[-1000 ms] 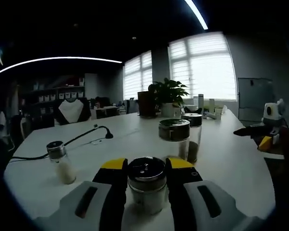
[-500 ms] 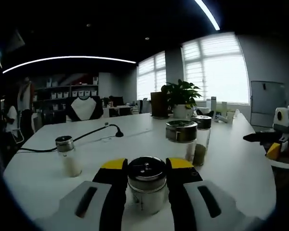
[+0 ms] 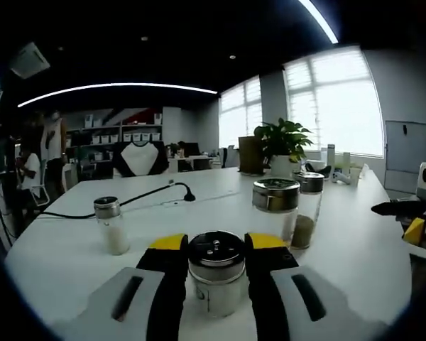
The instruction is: Rotate the seasoning bottle until the label or dispensing opening points toward the visible target arrow and the bottle remains upright within the marked orientation range
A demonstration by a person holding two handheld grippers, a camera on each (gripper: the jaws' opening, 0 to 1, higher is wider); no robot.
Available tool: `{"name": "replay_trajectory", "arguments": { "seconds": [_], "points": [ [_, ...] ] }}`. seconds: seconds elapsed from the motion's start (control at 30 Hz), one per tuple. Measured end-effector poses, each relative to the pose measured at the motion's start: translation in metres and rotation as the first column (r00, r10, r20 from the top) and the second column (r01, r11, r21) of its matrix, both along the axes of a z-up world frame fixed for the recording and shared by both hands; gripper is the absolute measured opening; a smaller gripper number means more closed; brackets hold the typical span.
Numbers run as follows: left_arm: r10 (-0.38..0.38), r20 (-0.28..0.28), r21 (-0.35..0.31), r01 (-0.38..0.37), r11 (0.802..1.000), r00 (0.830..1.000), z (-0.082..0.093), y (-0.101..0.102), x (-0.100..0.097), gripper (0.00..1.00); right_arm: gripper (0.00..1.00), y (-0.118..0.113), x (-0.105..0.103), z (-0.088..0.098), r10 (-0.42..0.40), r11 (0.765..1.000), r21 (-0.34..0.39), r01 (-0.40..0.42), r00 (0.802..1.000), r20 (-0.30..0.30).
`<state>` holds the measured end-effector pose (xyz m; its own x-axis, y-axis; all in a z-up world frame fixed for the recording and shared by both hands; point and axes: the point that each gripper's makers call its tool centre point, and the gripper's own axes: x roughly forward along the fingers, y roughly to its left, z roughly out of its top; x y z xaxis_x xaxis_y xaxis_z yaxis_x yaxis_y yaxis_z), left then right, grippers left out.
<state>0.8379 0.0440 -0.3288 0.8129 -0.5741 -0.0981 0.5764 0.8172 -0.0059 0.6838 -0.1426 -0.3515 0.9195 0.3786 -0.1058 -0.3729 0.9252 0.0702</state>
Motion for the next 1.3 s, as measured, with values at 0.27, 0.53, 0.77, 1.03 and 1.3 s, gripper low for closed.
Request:
{"name": "replay_trajectory", "arguments": {
  "seconds": [0.27,0.53,0.77,1.03,1.3],
  "points": [
    [0.050,-0.009,-0.008,-0.050,0.999,0.999,-0.0006,0.0032,-0.0004,0.33,0.87,-0.0006,0.0000,-0.0012,0.001,1.000,0.000,-0.001,1.000,-0.007],
    [0.095,-0.001,-0.009,-0.095,0.995,0.995,-0.0005,0.0053,0.0014,0.33,0.87,-0.0001,-0.0002,-0.0005,0.003,1.000,0.001,-0.003,1.000,-0.005],
    [0.140,0.006,-0.009,-0.140,0.990,0.990,0.0000,0.0069,0.0030,0.33,0.87,-0.0002,-0.0006,0.0006,0.003,1.000,0.000,-0.003,1.000,-0.003],
    [0.172,0.014,-0.016,-0.172,0.985,0.985,0.0006,0.0080,0.0042,0.33,0.87,0.0029,-0.0009,-0.0008,0.011,1.000,0.003,-0.011,1.000,-0.009],
    [0.162,0.014,-0.008,-0.162,0.987,0.987,0.0008,0.0063,0.0031,0.33,0.87,0.0011,-0.0017,-0.0006,0.005,1.000,0.004,-0.005,1.000,-0.010]
  ]
}}
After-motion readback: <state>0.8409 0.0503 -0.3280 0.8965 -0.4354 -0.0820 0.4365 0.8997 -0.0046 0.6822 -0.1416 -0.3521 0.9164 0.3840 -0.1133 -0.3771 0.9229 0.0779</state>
